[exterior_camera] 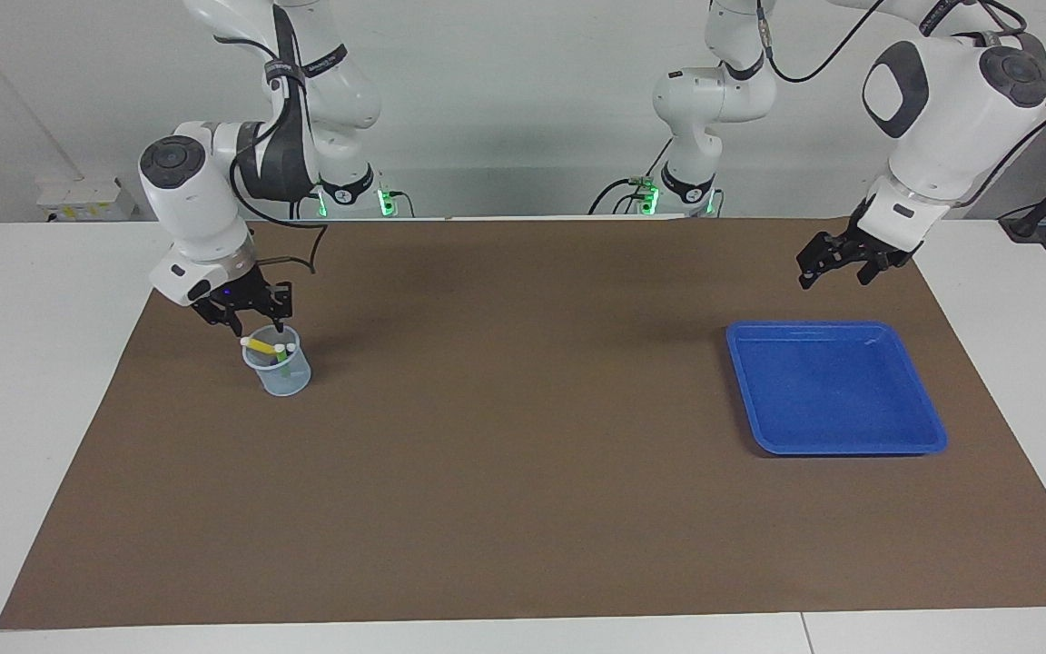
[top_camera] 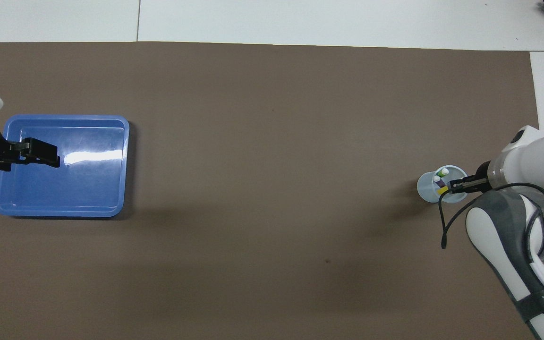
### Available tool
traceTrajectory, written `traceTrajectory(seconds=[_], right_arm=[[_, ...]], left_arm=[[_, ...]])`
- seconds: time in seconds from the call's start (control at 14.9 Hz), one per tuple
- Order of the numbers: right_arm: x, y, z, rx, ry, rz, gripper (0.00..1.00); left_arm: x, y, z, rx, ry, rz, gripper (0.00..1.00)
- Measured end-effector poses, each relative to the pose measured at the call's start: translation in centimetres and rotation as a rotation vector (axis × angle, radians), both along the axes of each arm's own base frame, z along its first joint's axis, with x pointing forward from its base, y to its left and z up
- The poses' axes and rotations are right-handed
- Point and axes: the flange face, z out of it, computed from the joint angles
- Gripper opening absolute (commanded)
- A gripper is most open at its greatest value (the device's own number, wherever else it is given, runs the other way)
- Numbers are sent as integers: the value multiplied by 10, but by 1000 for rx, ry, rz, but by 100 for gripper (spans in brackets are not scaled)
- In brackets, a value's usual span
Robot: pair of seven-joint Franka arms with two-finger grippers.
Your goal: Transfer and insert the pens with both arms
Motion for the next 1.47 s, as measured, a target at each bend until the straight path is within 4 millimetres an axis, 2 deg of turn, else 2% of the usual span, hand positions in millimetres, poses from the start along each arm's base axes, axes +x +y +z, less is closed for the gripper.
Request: traceTrajectory(seconds=[0.47, 0.94, 1.47], right_arm=[[6, 0, 11, -1, -22, 0, 100], [22, 0, 58, -6, -62, -3, 100], [51, 1, 107, 14, -80, -1, 100]], left_arm=[[-1, -2, 2, -1, -4, -4, 100], [-1, 1, 4, -1, -7, 2, 100], [-5, 3, 9, -1, -9, 4, 100]])
